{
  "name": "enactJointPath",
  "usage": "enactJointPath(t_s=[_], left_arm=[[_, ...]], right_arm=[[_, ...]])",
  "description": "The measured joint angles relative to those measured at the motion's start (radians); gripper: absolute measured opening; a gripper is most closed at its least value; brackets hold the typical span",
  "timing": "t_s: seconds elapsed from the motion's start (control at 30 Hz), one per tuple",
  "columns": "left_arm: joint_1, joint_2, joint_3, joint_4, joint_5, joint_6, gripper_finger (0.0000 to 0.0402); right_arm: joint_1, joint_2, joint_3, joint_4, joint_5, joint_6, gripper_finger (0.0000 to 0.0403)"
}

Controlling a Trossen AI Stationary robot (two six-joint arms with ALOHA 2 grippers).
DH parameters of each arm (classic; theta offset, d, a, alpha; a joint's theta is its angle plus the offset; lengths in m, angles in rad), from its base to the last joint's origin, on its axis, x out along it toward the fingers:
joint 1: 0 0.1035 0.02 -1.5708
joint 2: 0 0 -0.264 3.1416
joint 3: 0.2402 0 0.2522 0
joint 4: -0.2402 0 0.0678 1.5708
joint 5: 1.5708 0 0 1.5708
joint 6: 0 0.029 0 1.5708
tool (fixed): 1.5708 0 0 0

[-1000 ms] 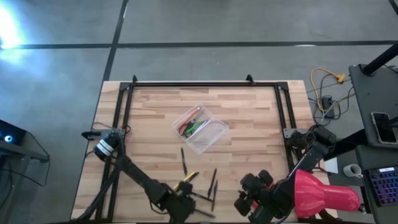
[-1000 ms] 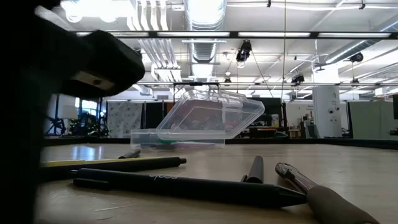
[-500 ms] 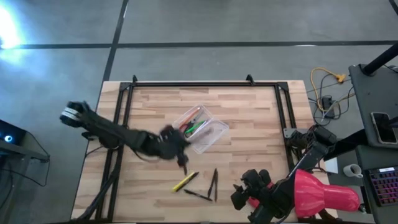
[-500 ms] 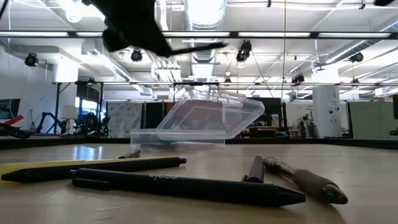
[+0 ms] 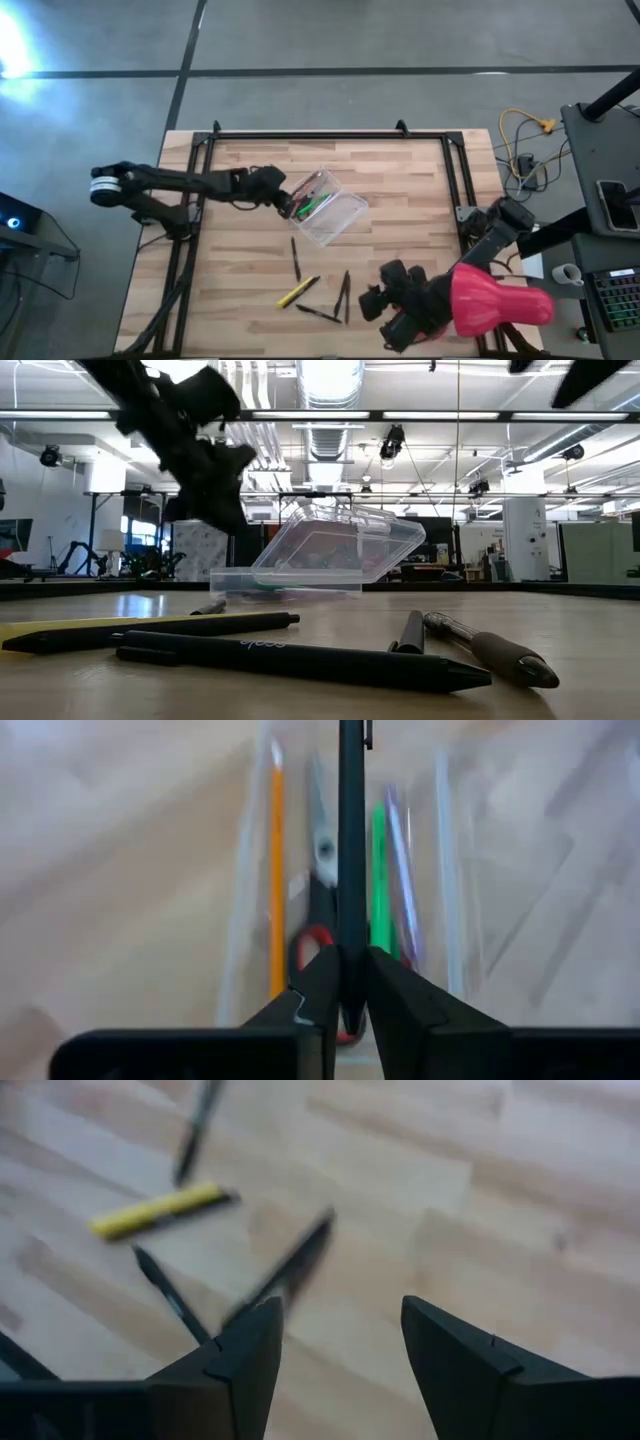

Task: Pick & place school supplies into a supply box
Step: Put the black pen into the transparent supply box, then put the brown pen into the transparent supply box

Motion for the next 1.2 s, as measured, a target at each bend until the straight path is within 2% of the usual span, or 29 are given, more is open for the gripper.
enactJointPath(t_s=[0.1,0.2,0.33,0.43,0.63,0.8,1.0,1.2], left_arm=[[0.022,0.051,-0.026,0.061,0.133,0.0,0.0044],[0.019,0.08,-0.035,0.089,0.151,0.001,0.0047],[0.004,0.052,-0.019,0.095,0.151,0.015,0.0049],[-0.002,0.001,-0.007,0.082,0.153,0.017,0.005],[-0.038,-0.181,-0.01,0.084,0.151,0.016,0.0051],[-0.077,-0.329,-0.02,0.081,0.144,0.016,0.0051],[-0.106,-0.444,-0.037,0.08,0.141,0.001,0.0052],[-0.118,-0.496,-0.064,0.078,0.141,-0.016,0.0052]], right_arm=[[-0.027,0.0,-0.006,0.027,-0.126,-0.025,0.0196],[-0.044,0.0,-0.007,0.05,-0.146,-0.038,0.0196],[-0.061,0.0,-0.007,0.056,-0.148,-0.009,0.0196],[-0.073,0.0,-0.018,0.13,-0.171,-0.026,0.0196],[-0.125,0.0,-0.126,0.337,-0.297,-0.043,0.0196],[-0.16,0.0,-0.186,0.447,-0.32,-0.008,0.0196],[-0.185,0.005,-0.232,0.484,-0.407,0.023,0.0187],[-0.188,0.086,-0.187,0.525,-0.477,0.009,0.018]])
